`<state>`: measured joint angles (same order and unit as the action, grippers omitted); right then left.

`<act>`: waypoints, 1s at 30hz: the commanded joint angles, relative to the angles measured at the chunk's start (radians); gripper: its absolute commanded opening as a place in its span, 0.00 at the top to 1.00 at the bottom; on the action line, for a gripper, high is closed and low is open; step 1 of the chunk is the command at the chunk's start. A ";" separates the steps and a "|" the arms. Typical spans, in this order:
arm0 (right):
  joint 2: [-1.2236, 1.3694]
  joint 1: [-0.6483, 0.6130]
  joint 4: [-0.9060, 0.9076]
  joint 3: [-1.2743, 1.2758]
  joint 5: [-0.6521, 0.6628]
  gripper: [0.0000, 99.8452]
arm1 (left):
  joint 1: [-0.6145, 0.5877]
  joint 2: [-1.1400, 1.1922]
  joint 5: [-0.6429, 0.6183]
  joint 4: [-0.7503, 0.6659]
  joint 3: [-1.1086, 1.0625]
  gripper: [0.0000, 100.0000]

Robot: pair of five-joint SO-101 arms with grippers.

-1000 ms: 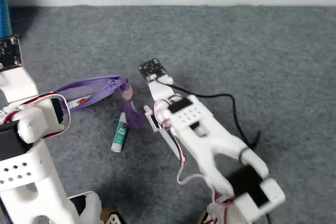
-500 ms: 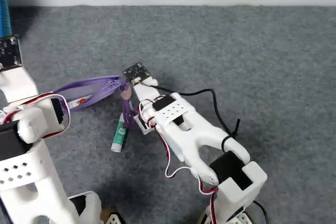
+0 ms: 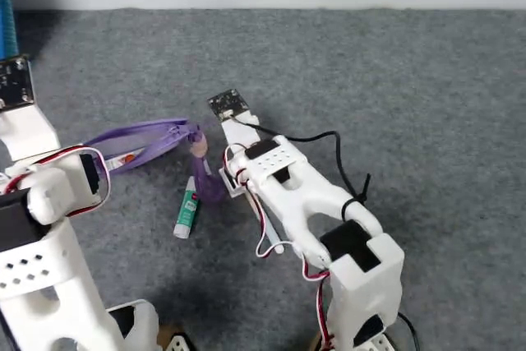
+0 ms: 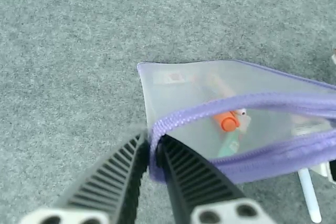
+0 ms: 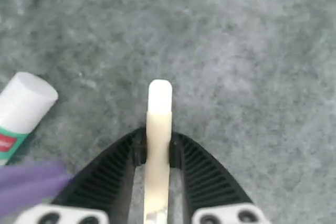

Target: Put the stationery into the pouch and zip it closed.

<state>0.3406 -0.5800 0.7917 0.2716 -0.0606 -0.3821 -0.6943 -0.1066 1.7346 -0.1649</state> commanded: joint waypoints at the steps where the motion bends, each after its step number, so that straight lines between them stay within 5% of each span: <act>1: -0.039 0.028 0.070 -0.041 -0.014 0.99 | -0.009 -0.002 -0.005 -0.003 0.022 0.99; 12: -0.348 0.094 0.409 0.020 -0.020 0.99 | -0.006 -0.002 -0.005 -0.003 0.021 0.99; 30: -1.121 -0.200 0.490 0.163 -0.097 0.99 | 0.126 -0.002 -0.005 -0.018 -0.013 0.99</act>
<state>-0.6736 -0.7396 1.3042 0.4465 -0.1450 -0.2670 -0.7050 -0.1066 1.7346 -0.1803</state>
